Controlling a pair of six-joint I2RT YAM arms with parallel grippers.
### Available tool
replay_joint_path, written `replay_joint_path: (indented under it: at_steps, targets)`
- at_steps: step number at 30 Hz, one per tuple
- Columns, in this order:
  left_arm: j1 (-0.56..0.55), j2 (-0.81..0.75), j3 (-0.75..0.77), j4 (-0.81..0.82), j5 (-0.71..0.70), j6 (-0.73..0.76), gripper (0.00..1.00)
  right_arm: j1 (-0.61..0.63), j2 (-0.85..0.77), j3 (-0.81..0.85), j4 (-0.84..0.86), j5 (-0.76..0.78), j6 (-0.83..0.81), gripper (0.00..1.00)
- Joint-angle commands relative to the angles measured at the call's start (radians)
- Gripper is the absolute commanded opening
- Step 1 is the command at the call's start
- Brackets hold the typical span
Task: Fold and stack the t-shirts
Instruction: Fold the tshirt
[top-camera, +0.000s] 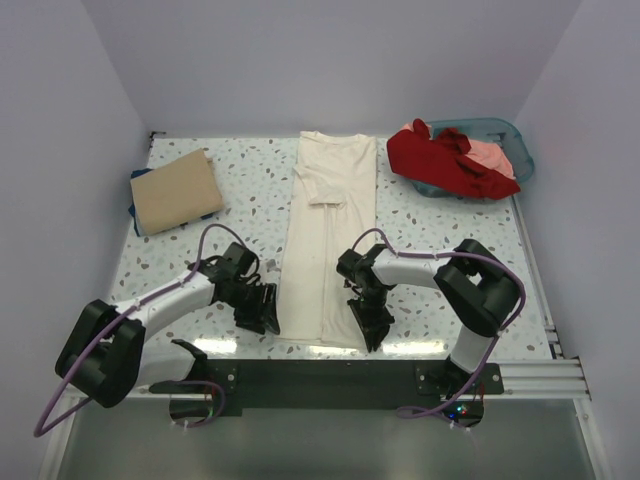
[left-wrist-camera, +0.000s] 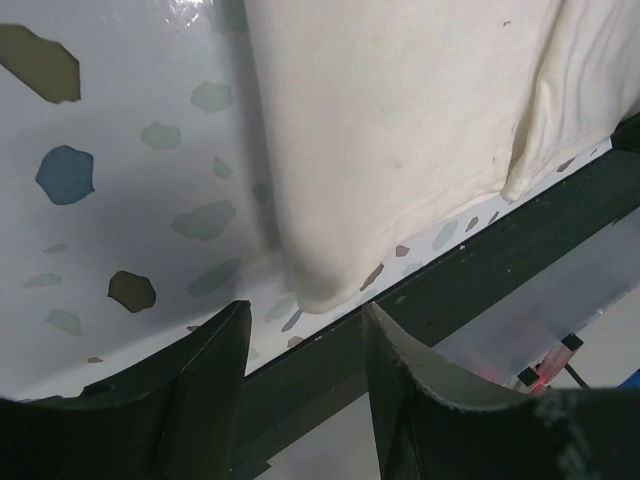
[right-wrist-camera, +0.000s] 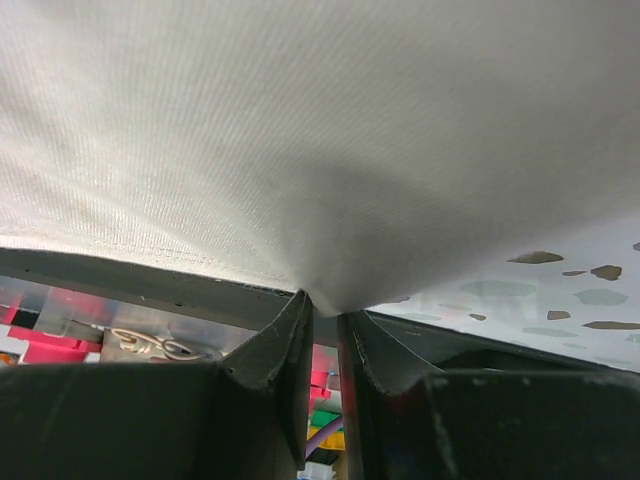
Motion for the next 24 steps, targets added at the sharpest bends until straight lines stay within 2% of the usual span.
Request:
replay_joint_path:
  at_steps: [1,24]
  targets:
    - [-0.007,0.014,0.006,0.041,-0.014,-0.023,0.53,-0.001,-0.016,-0.014,0.031,0.01,0.008,0.18]
    - [-0.039,0.118,0.014,0.087,-0.033,-0.061,0.44,-0.001,-0.01,0.0,0.022,0.015,-0.011,0.17]
